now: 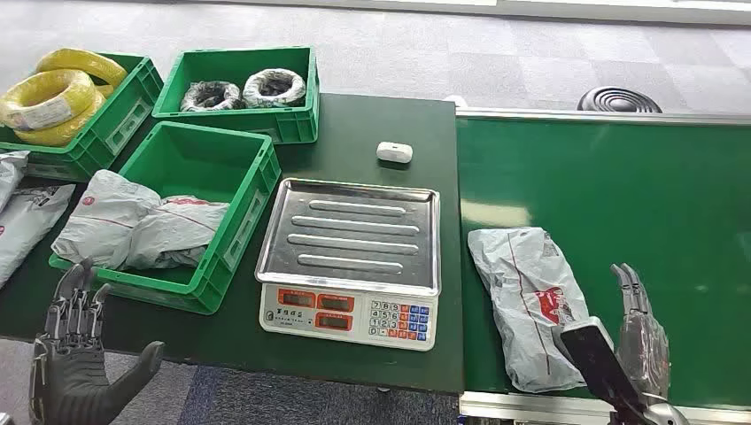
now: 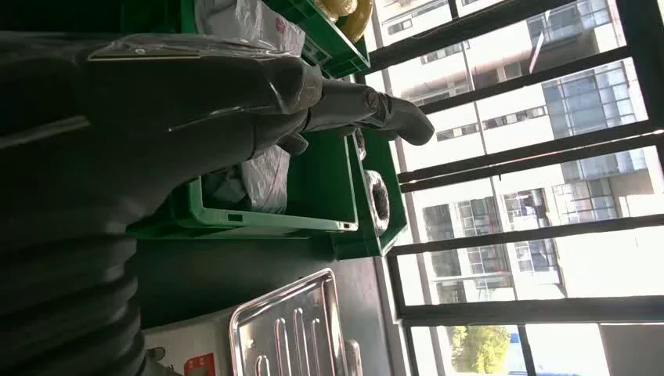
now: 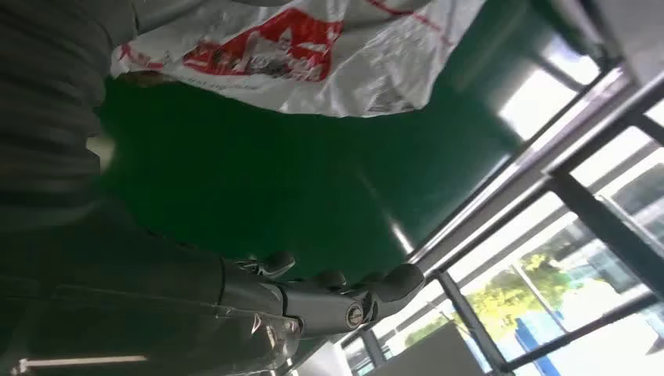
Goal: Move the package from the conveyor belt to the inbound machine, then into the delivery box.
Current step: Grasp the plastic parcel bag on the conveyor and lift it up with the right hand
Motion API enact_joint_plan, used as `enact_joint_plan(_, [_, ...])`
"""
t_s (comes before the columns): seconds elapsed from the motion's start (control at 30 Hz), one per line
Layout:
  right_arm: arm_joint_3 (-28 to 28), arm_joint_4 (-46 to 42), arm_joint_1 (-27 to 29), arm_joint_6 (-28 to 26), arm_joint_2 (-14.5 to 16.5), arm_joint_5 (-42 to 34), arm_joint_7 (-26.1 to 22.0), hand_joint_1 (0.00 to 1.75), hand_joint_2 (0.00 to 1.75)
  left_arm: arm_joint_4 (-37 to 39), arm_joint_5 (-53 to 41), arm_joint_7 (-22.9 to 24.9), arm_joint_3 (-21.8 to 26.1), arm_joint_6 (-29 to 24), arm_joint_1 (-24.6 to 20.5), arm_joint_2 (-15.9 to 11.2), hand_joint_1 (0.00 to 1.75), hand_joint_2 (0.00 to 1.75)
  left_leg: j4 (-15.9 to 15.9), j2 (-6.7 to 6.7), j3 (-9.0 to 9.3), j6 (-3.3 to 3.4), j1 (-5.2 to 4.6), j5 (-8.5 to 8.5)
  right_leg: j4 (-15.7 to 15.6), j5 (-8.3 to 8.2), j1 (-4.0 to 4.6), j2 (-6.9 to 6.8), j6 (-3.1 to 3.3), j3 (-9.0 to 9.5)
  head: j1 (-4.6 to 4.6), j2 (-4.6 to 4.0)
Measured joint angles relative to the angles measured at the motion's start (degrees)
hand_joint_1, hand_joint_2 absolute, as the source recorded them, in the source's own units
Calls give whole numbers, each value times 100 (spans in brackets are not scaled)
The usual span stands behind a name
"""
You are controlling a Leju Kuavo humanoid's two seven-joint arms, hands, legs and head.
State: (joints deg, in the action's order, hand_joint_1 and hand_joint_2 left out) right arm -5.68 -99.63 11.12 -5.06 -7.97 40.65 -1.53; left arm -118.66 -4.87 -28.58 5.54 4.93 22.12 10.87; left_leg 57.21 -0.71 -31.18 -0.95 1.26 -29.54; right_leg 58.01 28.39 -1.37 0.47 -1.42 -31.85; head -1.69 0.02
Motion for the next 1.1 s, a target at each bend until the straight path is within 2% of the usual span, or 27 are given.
enact_joint_plan(0.07, [-44,314,-240,155,-144,138,160,0,175,29,0,38,-12,16,-21,-5,0,175,0,3,2,0,0,0,0,-3,-1,5,-3,0,1,0])
enact_joint_plan(0.13, [-95,938,-702,447,-427,280,357,0,175,83,-3,101,-43,34,-59,-14,0,175,1,6,5,1,-2,1,0,-6,-3,11,-7,1,3,0])
enact_joint_plan(0.2, [-78,1573,-1148,734,-686,215,356,0,175,120,-7,142,-77,36,-86,-22,0,175,2,5,6,3,-4,2,0,-9,-5,13,-9,2,3,0])
enact_joint_plan(0.27, [5,2238,-1569,1051,-914,45,206,0,175,145,-8,162,-119,34,-113,-34,0,175,2,4,6,3,-4,3,0,-11,-5,13,-10,3,3,0])
enact_joint_plan(0.4, [375,3581,-2323,1728,-1246,-413,-458,0,175,206,18,165,-204,22,-155,-94,0,175,2,3,5,3,-3,3,1,-11,-4,13,-10,1,1,0])
enact_joint_plan(0.63, [1388,5461,-3427,2146,-1365,-880,-1273,0,175,258,61,118,-245,36,-187,-149,0,175,2,2,0,2,-1,4,3,-11,-2,13,-10,-3,2,0])
enact_joint_plan(0.87, [2014,6322,-4027,2356,-1373,-1141,-1550,1,175,257,56,110,-242,52,-182,-151,0,175,2,1,-3,2,-3,4,2,-11,-4,12,-10,-4,2,0])
enact_joint_plan(1.0, [2297,6613,-4283,2638,-1366,-1228,-1433,171,175,256,36,103,-225,114,-177,-140,0,175,2,1,-2,2,-3,4,2,-11,-4,12,-10,-6,2,0])
enact_joint_plan(1.1, [2625,6864,-4530,2947,-1366,-1026,-1067,175,175,256,12,103,-218,161,-180,-137,0,175,2,2,1,2,-3,4,2,-11,-4,12,-10,-5,1,0])
